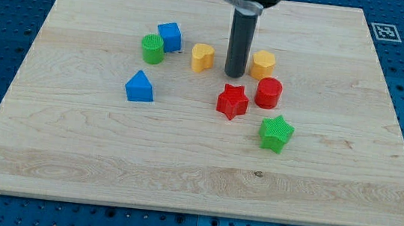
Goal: Slightly move the green circle above the blue triangle
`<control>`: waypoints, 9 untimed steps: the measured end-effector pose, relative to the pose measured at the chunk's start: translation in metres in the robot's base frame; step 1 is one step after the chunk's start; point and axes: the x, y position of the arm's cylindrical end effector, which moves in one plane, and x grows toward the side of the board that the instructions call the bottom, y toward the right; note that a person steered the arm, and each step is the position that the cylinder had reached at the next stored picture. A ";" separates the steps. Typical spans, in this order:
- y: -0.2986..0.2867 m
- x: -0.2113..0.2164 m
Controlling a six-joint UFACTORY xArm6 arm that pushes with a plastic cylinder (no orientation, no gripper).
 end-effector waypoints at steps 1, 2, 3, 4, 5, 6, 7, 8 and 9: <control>-0.002 -0.024; -0.012 -0.047; -0.022 -0.050; -0.064 -0.062; -0.107 -0.083; -0.150 -0.088; -0.175 -0.080; -0.172 -0.079; -0.164 -0.077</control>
